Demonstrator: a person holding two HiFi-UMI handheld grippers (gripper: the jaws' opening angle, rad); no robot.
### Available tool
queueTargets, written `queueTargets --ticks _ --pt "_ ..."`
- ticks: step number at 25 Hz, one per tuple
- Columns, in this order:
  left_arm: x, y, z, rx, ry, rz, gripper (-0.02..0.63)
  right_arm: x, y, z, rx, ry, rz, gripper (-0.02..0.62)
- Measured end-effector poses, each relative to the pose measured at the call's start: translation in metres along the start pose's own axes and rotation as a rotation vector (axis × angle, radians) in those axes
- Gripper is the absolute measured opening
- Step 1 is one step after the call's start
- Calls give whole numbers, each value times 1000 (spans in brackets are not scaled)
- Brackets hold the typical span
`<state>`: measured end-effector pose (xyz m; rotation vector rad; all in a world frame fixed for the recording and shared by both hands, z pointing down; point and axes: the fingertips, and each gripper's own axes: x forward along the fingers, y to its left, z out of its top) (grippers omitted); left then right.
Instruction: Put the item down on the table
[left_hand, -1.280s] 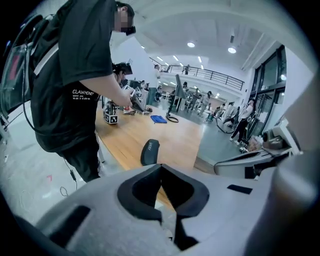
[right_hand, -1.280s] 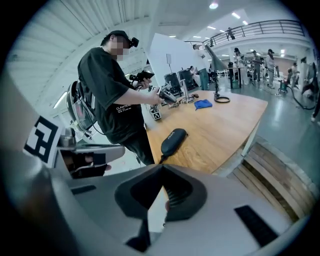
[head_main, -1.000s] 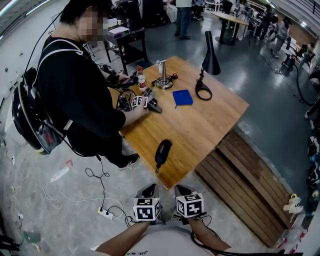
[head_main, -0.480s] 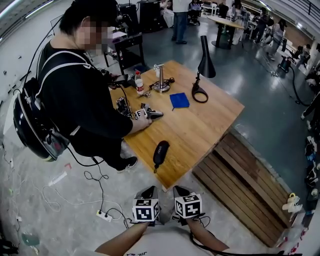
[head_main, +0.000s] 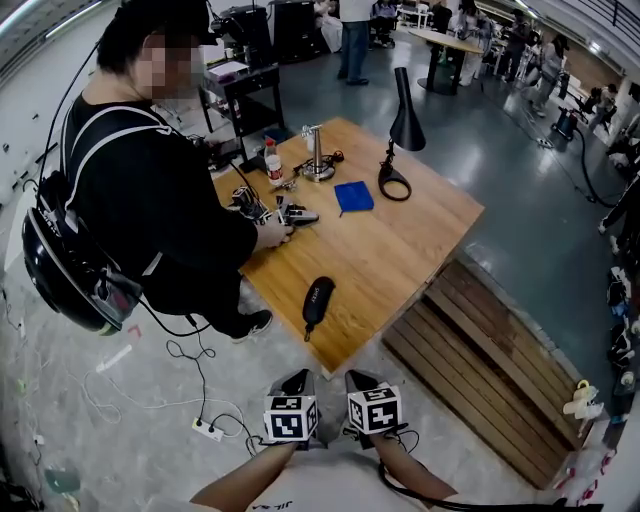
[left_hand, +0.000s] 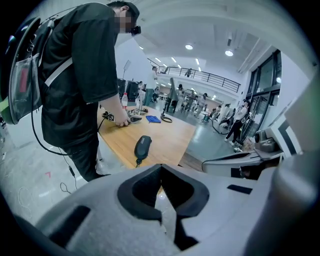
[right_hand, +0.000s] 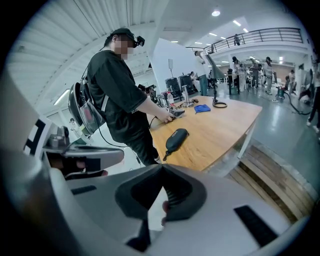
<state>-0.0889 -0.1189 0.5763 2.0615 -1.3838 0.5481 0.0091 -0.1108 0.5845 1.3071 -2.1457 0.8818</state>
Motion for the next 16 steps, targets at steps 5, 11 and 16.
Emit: queueTargets --ticks 5,11,16 --pt "-2 -3 -6 2 -12 -1 6 -1 1 -7 -11 -2 6 2" --pt "-4 -2 -3 1 -21 4 6 0 3 -6 -23 3 12 2" --pt "-5 -7 -9 2 -17 -1 6 -2 3 -11 -28 7 12 2"
